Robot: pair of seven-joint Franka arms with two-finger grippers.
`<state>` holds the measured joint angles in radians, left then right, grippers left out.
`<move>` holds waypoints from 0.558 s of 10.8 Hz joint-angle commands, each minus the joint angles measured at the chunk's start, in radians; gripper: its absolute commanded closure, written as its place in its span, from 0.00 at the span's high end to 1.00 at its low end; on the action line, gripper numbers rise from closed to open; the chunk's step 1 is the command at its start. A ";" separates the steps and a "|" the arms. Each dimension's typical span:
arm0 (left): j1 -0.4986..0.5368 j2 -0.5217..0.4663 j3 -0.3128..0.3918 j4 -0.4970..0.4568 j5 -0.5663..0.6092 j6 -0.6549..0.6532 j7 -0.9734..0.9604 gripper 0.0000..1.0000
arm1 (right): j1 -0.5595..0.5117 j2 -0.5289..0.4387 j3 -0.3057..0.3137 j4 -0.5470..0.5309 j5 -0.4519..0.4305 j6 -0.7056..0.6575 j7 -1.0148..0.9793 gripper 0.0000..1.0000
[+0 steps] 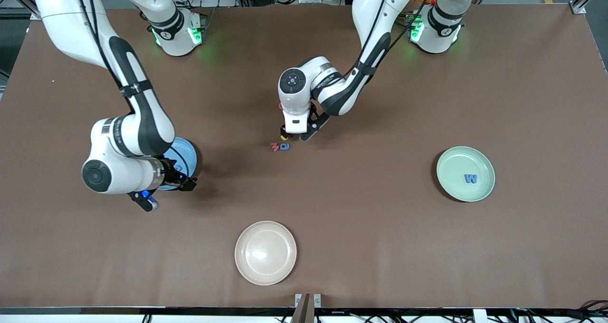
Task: Sort upper and lower case letters into plates
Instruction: 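Grasp the yellow H letter with the left gripper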
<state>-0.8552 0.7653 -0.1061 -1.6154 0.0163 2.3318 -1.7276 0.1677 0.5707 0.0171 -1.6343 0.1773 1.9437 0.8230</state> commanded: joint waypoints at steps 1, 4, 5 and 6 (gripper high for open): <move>-0.015 0.000 0.013 -0.008 0.028 0.020 -0.023 1.00 | 0.048 -0.011 0.001 0.008 0.001 0.017 0.105 1.00; -0.015 0.014 0.013 -0.006 0.028 0.035 -0.015 0.88 | 0.104 -0.002 0.003 0.007 0.002 0.056 0.201 1.00; -0.015 0.016 0.013 -0.006 0.028 0.055 -0.014 0.84 | 0.124 0.004 0.003 0.004 0.002 0.070 0.221 1.00; -0.015 0.025 0.013 -0.003 0.028 0.063 -0.012 0.77 | 0.137 0.009 0.004 0.002 0.002 0.081 0.225 1.00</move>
<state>-0.8563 0.7767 -0.1057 -1.6229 0.0181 2.3686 -1.7275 0.2866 0.5761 0.0215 -1.6264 0.1776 2.0051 1.0186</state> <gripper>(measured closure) 0.163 0.000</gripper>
